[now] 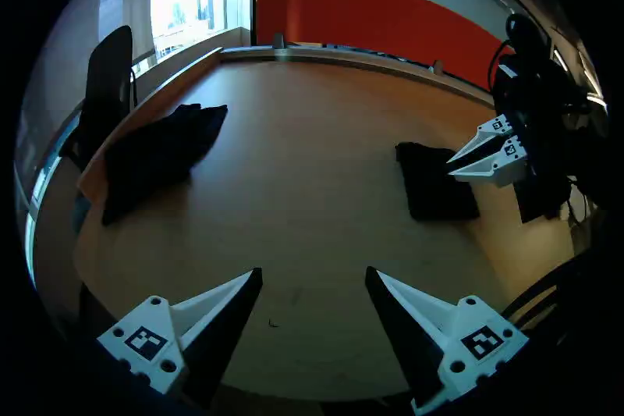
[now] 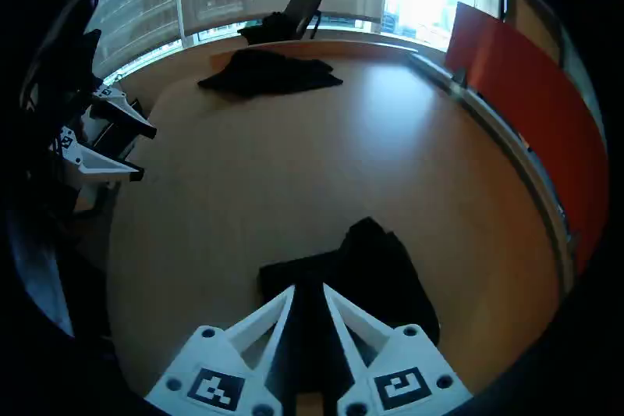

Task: Fold towel

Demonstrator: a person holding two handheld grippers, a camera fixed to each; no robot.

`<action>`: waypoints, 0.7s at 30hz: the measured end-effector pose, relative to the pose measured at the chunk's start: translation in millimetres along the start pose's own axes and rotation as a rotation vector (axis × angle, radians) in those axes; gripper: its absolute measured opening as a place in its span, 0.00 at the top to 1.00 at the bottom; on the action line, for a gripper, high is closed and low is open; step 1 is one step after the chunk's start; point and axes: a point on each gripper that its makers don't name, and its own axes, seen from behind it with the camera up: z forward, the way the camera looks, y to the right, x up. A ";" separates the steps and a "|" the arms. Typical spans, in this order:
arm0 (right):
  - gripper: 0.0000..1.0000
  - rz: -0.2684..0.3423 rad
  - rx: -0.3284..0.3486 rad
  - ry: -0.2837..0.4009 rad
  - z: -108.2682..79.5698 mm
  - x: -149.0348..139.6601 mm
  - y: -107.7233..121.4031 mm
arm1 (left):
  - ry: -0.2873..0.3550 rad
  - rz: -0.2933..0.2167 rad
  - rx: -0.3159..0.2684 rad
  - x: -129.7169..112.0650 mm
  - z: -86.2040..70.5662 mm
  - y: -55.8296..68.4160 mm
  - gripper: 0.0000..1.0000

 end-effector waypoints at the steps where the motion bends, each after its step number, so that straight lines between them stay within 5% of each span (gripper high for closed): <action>1: 0.76 0.002 -0.001 0.001 0.4 -0.2 -0.7 | 0.000 0.000 0.001 0.0 -0.1 -0.6 0.01; 7: 0.30 0.020 -0.009 0.015 -2.9 0.9 -2.2 | -0.001 0.000 0.006 0.1 -0.3 -3.2 0.02; 21: 0.26 0.079 -0.067 -0.012 -20.9 -32.6 5.5 | 0.010 0.014 0.011 3.5 -2.3 -2.8 0.01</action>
